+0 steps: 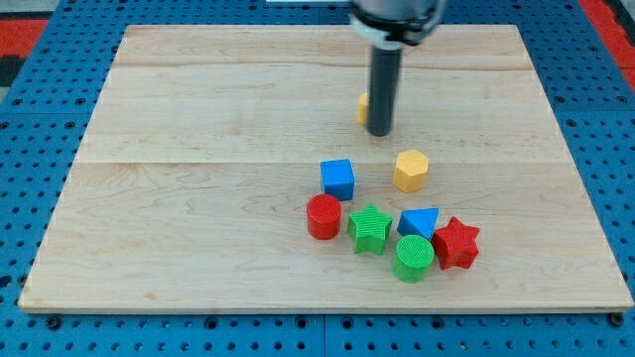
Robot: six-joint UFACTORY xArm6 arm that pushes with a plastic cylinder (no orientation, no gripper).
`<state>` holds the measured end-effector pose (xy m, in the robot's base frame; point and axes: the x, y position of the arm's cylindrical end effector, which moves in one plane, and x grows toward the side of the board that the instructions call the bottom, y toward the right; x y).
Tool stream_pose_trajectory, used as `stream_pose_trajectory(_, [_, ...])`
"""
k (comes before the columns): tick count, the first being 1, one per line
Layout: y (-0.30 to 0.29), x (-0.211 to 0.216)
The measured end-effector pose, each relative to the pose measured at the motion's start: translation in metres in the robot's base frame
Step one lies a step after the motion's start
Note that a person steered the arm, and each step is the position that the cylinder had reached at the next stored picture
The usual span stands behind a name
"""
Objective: Place the yellow hexagon at the center of the board
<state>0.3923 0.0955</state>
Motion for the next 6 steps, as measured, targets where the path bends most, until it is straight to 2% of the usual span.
stream_pose_trajectory(1, [0.013, -0.006])
stream_pose_trajectory(2, [-0.078, -0.010])
stream_pose_trajectory(3, [-0.054, 0.002])
stream_pose_trajectory(4, [0.067, 0.005])
stream_pose_trajectory(5, [0.085, 0.052])
stream_pose_trajectory(6, [0.042, 0.100])
